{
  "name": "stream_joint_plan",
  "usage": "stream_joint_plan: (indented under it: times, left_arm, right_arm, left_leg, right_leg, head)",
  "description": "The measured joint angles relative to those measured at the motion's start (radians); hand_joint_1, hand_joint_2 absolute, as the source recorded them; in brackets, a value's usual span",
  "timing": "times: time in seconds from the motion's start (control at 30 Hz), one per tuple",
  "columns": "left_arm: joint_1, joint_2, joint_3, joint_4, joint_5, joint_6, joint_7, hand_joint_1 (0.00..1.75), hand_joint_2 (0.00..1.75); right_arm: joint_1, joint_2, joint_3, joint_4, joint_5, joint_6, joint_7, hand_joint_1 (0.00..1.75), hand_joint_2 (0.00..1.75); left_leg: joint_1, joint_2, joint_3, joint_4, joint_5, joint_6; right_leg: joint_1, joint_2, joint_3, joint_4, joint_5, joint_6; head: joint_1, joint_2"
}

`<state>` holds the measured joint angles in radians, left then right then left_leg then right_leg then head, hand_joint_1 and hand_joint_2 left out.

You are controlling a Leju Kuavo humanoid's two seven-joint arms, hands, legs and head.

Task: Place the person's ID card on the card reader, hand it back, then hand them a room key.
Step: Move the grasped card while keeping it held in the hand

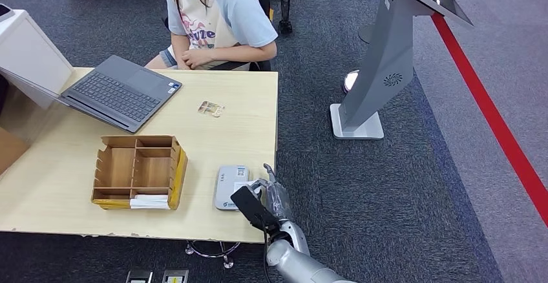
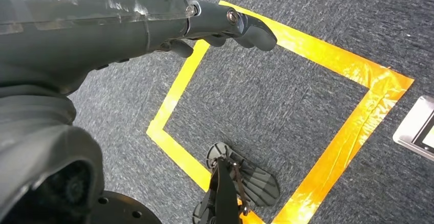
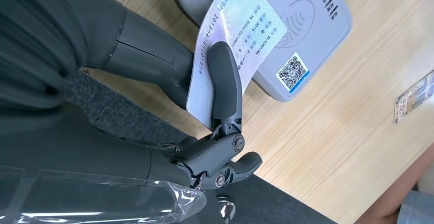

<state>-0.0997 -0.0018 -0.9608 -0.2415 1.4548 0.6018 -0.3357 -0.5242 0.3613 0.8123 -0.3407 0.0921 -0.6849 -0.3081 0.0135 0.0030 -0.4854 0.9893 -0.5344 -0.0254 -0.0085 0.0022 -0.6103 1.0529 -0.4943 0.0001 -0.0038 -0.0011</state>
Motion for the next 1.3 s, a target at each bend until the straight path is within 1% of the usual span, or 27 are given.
stream_joint_plan:
  times: [0.2, 0.37, 0.6, 0.73, 0.87, 1.0, 1.2, 1.3]
  left_arm:
    - [0.000, -0.003, 0.001, 0.000, 0.001, -0.001, 0.000, 0.00, 0.00]
    - [0.000, -0.003, 0.001, 0.000, 0.000, -0.003, -0.002, 0.00, 0.00]
    - [0.000, -0.004, 0.001, 0.000, 0.003, 0.002, -0.008, 0.00, 0.00]
    - [0.000, -0.005, 0.002, 0.000, 0.008, 0.007, -0.009, 0.00, 0.00]
    - [0.000, -0.006, 0.002, 0.000, 0.014, 0.008, -0.012, 0.00, 0.00]
    - [0.000, -0.006, 0.003, 0.000, 0.017, -0.005, -0.019, 0.00, 0.00]
    - [0.000, -0.003, 0.003, 0.000, 0.001, -0.057, -0.029, 0.00, 0.00]
    - [0.000, 0.000, 0.003, 0.001, -0.006, -0.075, -0.030, 0.00, 0.00]
  right_arm:
    - [-0.002, 0.001, 0.012, 0.004, -0.036, -0.005, 0.002, 1.75, 1.75]
    - [-0.001, 0.001, 0.005, 0.008, 0.068, -0.007, -0.008, 1.75, 1.75]
    - [0.011, 0.001, -0.040, 0.010, 0.201, -0.007, -0.015, 1.75, 1.75]
    - [0.021, 0.001, -0.080, -0.001, 0.235, -0.007, -0.056, 1.75, 1.75]
    - [0.027, 0.001, -0.114, -0.028, 0.229, -0.007, -0.130, 1.75, 1.75]
    - [0.021, 0.004, -0.111, -0.064, 0.204, -0.007, -0.193, 1.75, 1.75]
    - [-0.006, 0.009, -0.066, -0.133, 0.139, -0.006, -0.231, 1.75, 1.75]
    - [-0.008, -0.001, -0.039, -0.200, 0.130, -0.007, -0.207, 1.75, 1.75]
  left_leg:
    - [0.000, 0.000, 0.000, 0.000, 0.000, 0.000]
    - [0.000, 0.000, 0.000, 0.000, 0.000, 0.000]
    - [0.000, 0.000, 0.000, 0.000, 0.000, 0.000]
    - [0.000, 0.000, 0.000, 0.000, 0.000, 0.000]
    - [0.000, 0.000, 0.000, 0.000, 0.000, 0.000]
    - [0.000, 0.000, 0.000, 0.000, 0.000, 0.000]
    - [0.000, 0.000, 0.000, 0.000, 0.000, 0.000]
    - [0.000, 0.000, 0.000, 0.000, 0.000, 0.000]
  right_leg:
    - [0.000, 0.000, 0.000, 0.000, 0.000, 0.000]
    - [0.000, 0.000, 0.000, 0.000, 0.000, 0.000]
    - [0.000, 0.000, 0.000, 0.000, 0.000, 0.000]
    - [0.000, 0.000, 0.000, 0.000, 0.000, 0.000]
    - [0.000, 0.000, 0.000, 0.000, 0.000, 0.000]
    - [0.000, 0.000, 0.000, 0.000, 0.000, 0.000]
    - [0.000, 0.000, 0.000, 0.000, 0.000, 0.000]
    - [0.000, 0.000, 0.000, 0.000, 0.000, 0.000]
  head:
    - [0.000, 0.000]
    - [0.000, 0.000]
    - [0.000, 0.000]
    - [0.000, 0.000]
    - [0.000, 0.000]
    - [0.000, 0.000]
    - [0.000, 0.000]
    - [0.000, 0.000]
